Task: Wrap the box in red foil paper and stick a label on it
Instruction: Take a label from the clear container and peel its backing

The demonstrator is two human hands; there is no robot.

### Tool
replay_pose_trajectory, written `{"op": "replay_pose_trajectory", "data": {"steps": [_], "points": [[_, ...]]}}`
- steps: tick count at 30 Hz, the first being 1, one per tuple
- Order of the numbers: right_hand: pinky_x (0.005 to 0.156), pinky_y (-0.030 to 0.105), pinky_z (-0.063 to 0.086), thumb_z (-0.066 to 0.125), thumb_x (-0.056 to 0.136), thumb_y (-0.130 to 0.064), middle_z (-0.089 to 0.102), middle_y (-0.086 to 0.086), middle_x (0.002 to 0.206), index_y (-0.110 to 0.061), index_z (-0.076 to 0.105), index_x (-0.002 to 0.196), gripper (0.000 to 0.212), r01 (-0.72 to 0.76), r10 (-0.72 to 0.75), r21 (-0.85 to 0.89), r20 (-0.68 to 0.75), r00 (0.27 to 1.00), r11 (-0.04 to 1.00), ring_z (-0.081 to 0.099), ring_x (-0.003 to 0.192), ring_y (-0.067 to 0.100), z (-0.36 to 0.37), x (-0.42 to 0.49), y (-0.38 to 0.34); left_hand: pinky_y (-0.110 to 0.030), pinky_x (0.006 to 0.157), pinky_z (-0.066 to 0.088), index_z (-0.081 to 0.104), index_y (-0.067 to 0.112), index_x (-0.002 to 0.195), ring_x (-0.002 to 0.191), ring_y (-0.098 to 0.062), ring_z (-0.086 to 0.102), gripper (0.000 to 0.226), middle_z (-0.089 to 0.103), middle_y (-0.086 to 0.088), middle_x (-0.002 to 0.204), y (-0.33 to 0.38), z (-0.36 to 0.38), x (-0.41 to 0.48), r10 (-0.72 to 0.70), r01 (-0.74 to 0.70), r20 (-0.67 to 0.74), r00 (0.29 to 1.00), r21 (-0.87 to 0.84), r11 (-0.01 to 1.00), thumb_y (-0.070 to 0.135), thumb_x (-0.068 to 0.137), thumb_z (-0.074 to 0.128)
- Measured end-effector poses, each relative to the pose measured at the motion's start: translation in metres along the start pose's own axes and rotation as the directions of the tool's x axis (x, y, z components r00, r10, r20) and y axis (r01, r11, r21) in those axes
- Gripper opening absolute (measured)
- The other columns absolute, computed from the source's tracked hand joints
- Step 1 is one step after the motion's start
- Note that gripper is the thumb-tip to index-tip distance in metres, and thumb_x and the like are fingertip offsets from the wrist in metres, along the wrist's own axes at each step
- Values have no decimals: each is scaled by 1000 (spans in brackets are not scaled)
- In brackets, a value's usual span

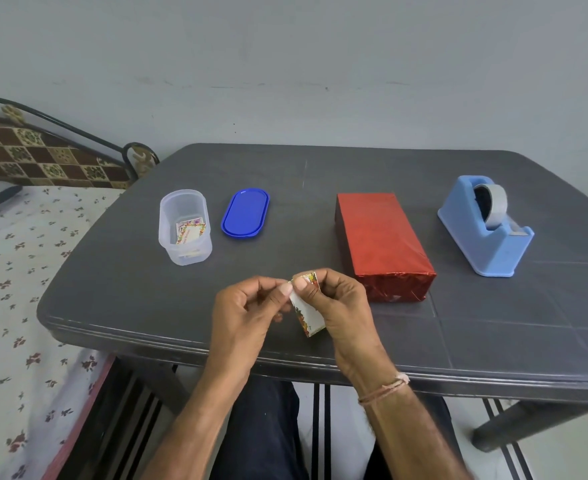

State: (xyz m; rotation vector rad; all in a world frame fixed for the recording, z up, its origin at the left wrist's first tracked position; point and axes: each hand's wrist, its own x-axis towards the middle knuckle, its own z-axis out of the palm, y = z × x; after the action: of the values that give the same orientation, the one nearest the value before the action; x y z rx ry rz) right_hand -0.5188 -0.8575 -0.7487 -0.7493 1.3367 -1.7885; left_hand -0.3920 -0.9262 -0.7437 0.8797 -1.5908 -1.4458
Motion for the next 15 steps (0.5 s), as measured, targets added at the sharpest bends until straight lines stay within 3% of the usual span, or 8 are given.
{"op": "replay_pose_trajectory", "data": {"steps": [5, 15], "points": [[60, 26, 53, 75, 90, -16, 72, 11, 79, -8, 75, 87, 8, -13, 13, -12, 22, 1000, 1000, 64, 68, 16, -1, -1, -5, -25, 68, 59, 79, 4, 100, 79, -19, 70, 23, 75, -16, 85, 2, -5, 2, -199, 223, 111, 974, -290, 931, 21, 88, 70], [61, 23, 53, 77, 90, -18, 72, 11, 79, -6, 77, 91, 12, -10, 10, -55, 16, 1000, 998, 66, 70, 16, -1, -2, -2, -26, 70, 60, 81, 9, 95, 79, -19, 71, 26, 77, -17, 88, -1, -9, 4, -221, 242, 121, 968, -215, 946, 26, 77, 78]]}}
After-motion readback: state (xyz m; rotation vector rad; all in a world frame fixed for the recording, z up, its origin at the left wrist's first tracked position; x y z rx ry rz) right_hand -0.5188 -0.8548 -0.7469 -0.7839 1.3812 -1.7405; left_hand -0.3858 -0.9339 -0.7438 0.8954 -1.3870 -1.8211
